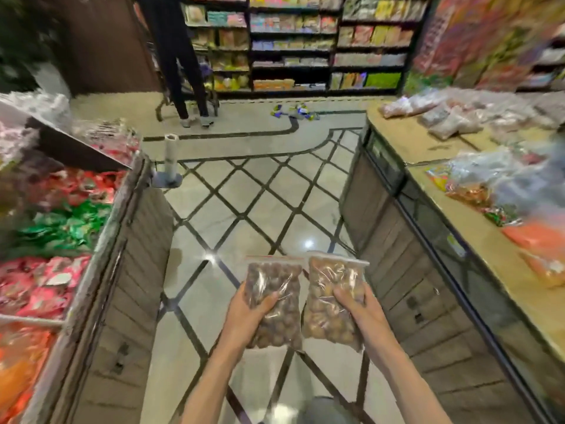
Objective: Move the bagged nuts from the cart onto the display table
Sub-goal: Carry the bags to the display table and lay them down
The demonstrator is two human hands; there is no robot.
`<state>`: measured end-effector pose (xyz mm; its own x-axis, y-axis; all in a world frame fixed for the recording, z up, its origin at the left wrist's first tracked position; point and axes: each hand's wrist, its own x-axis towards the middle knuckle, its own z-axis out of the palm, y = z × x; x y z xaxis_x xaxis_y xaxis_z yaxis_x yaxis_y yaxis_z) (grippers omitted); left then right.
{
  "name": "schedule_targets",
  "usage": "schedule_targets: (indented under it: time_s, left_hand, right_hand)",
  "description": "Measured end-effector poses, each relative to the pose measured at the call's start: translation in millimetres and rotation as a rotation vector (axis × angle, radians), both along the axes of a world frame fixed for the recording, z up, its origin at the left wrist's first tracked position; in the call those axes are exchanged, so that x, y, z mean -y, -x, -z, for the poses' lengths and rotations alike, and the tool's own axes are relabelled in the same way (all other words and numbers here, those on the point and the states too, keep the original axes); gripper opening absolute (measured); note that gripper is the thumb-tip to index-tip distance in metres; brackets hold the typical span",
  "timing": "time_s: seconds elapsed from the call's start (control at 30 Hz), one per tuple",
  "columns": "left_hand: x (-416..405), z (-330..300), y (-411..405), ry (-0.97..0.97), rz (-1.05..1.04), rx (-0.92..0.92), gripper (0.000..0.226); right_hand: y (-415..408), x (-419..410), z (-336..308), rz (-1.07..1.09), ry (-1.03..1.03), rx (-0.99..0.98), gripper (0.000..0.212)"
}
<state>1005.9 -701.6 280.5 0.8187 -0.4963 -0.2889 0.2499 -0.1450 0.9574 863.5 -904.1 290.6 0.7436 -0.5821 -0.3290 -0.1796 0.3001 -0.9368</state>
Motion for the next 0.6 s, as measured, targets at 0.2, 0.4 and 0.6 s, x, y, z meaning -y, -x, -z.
schedule_targets:
  time_s: [0.2, 0.4, 0.6]
  left_hand:
    - [72, 12, -115, -0.038, 0.078, 0.017, 0.047]
    - [168, 17, -235, -0.060, 0.097, 0.048, 0.053]
    - [275, 0, -339, -0.052, 0.152, 0.028, 0.036]
  right_hand:
    - [-99, 62, 15, 0.093, -0.010, 0.005, 0.050]
    - [-212, 154, 17, 0.104, 0.025, 0.034, 0.037]
    - [-322, 258, 12, 0.102, 0.030, 0.027, 0.077]
